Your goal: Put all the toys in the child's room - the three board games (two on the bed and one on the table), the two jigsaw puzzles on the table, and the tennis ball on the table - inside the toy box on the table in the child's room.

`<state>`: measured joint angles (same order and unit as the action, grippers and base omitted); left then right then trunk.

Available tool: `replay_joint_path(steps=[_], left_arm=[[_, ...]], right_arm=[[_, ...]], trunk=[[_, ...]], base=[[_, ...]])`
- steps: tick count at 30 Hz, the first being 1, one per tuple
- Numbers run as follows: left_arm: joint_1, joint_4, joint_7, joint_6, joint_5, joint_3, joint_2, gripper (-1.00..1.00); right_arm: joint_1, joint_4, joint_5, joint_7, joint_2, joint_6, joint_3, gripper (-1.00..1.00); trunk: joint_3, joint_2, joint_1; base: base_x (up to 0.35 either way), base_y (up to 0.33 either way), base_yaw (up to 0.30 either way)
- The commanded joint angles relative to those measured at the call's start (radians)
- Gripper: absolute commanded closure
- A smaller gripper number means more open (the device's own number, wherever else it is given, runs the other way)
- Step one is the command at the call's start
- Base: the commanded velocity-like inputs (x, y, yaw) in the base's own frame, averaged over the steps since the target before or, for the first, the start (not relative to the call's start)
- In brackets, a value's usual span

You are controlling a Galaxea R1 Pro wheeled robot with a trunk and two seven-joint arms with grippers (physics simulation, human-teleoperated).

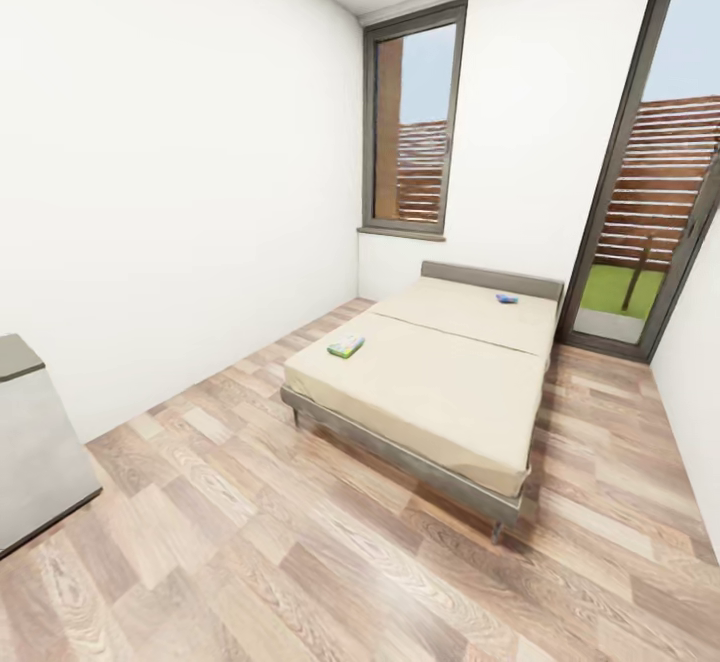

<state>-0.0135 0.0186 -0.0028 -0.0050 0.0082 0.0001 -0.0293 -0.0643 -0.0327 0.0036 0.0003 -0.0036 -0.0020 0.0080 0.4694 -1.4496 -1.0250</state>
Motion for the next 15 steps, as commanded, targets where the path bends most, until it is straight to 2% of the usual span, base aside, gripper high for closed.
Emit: replay_joint_path(steps=[1,5,15], left_arm=[[0.000,0.002,0.000,-0.001,0.001,0.000,0.000,-1.00],[0.004,0.004,0.000,-0.001,0.001,0.000,0.000,-1.00],[0.076,0.014,0.000,0.005,0.006,0.003,-0.001,-1.00]], right_arm=[[-0.001,0.000,0.000,0.000,-0.002,0.000,0.000,-1.00],[-0.003,-0.005,-0.001,-0.001,-0.008,-0.001,-0.001,-1.00],[-0.006,-0.038,0.000,0.000,-0.022,-0.003,-0.001,-1.00]], trunk=[[0.001,0.000,0.000],[0.002,0.000,0.000],[0.008,0.000,0.000]], base=[[0.000,0.000,-0.286],[0.000,0.000,-0.285],[0.000,0.000,-0.218]])
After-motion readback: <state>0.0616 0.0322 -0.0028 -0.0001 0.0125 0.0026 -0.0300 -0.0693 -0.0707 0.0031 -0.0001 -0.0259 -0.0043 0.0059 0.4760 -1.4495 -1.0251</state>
